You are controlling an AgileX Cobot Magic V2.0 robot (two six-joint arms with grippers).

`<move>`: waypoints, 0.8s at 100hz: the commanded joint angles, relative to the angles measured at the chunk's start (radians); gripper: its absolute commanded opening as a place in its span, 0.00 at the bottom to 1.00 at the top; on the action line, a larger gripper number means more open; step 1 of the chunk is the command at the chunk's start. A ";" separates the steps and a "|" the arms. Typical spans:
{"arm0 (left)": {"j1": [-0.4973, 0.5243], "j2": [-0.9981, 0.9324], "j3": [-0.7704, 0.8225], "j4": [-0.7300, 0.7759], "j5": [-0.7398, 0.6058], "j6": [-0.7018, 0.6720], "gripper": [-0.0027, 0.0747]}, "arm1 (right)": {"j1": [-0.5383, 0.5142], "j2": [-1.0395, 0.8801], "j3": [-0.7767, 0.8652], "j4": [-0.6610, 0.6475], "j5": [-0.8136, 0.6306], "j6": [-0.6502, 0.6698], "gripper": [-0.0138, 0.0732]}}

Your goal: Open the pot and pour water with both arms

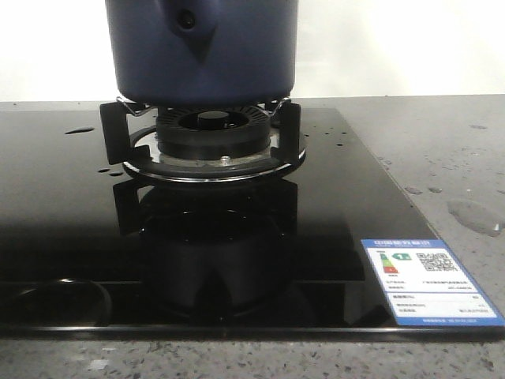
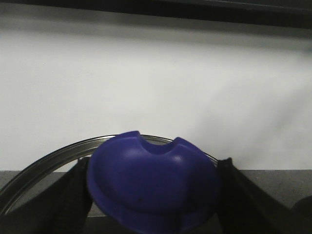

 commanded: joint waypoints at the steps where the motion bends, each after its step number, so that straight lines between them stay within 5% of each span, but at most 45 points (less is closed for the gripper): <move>1: 0.002 -0.030 -0.038 -0.009 -0.099 -0.003 0.51 | 0.002 -0.027 -0.040 0.063 -0.133 -0.014 0.07; 41: 0.002 -0.030 -0.038 -0.009 -0.100 -0.003 0.51 | 0.082 -0.011 0.062 0.092 -0.419 -0.297 0.07; 80: 0.002 -0.030 -0.038 -0.009 -0.100 -0.003 0.51 | 0.242 -0.144 0.532 0.020 -1.269 -0.399 0.09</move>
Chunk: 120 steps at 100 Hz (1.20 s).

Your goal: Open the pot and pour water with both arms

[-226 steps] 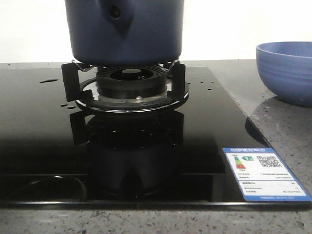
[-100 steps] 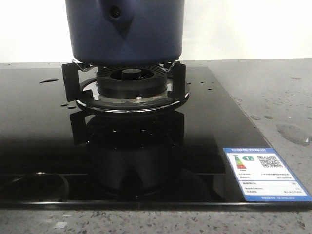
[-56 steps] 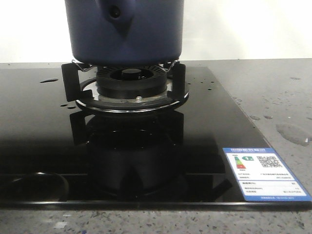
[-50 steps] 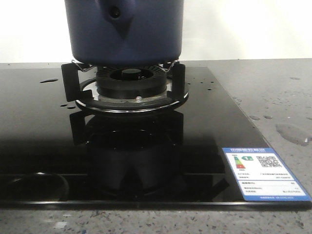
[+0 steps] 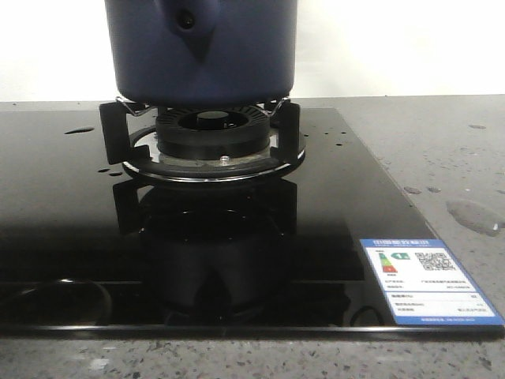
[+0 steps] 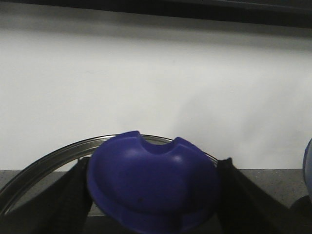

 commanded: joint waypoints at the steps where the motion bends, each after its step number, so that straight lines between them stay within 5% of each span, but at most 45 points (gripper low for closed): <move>1: 0.002 -0.030 -0.038 -0.009 -0.102 -0.003 0.51 | 0.036 -0.078 0.061 -0.028 -0.317 -0.009 0.09; 20: 0.002 -0.030 -0.038 -0.009 -0.102 -0.003 0.51 | 0.082 -0.068 0.163 -0.033 -0.601 -0.009 0.09; 120: 0.002 -0.030 -0.038 -0.009 -0.102 -0.003 0.51 | 0.083 -0.051 0.187 -0.289 -1.020 -0.008 0.09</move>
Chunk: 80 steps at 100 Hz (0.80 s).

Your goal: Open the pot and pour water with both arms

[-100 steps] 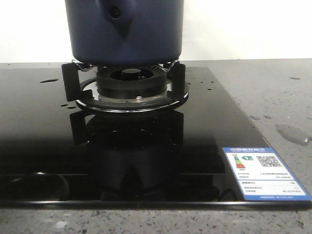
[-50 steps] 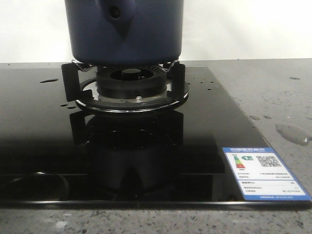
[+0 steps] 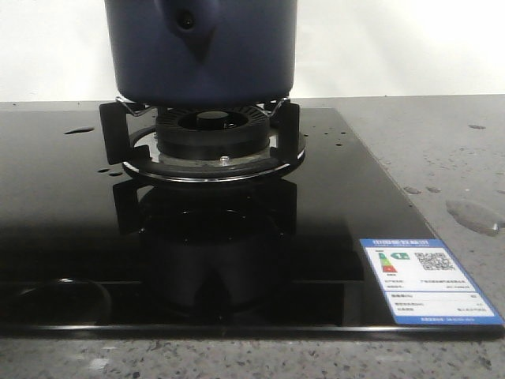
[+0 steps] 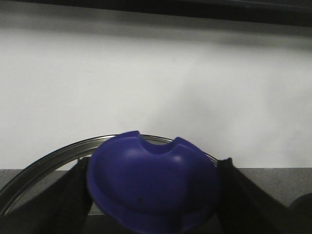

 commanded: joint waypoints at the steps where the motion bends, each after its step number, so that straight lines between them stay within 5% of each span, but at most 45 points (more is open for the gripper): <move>1: 0.002 -0.030 -0.038 -0.009 -0.105 -0.003 0.51 | 0.000 -0.045 -0.026 -0.048 -0.096 -0.001 0.09; 54: 0.002 -0.030 -0.038 -0.009 -0.105 -0.003 0.51 | 0.000 -0.047 -0.026 -0.053 -0.021 -0.001 0.09; 80: -0.061 -0.041 -0.038 -0.009 -0.134 -0.003 0.51 | -0.033 -0.150 -0.111 0.107 0.526 -0.001 0.10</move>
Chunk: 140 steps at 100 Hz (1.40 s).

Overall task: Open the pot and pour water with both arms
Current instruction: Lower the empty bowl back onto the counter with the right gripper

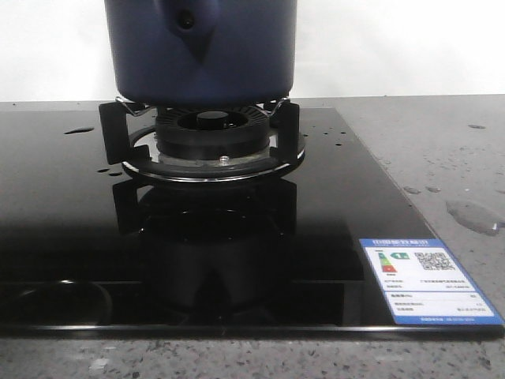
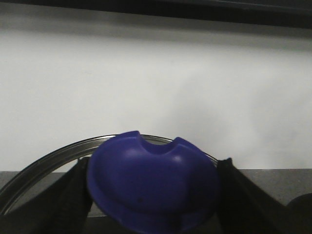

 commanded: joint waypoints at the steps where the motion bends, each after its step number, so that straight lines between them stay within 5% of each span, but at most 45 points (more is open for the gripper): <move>1: -0.045 -0.034 -0.038 -0.010 -0.137 -0.003 0.51 | -0.031 -0.100 -0.079 0.059 0.134 -0.001 0.10; 28: -0.209 -0.034 -0.038 0.007 -0.189 -0.003 0.51 | -0.326 -0.161 -0.299 0.189 1.048 0.084 0.10; 56: -0.339 -0.034 -0.040 0.025 -0.213 -0.003 0.51 | -0.636 -0.113 -0.314 0.033 1.611 0.292 0.10; 74: -0.362 -0.022 -0.040 0.025 -0.214 -0.003 0.51 | -0.699 -0.052 -0.262 -0.033 1.680 0.316 0.10; 140: -0.362 -0.012 -0.040 0.025 -0.213 -0.003 0.51 | -0.715 -0.013 -0.105 -0.063 1.576 0.324 0.11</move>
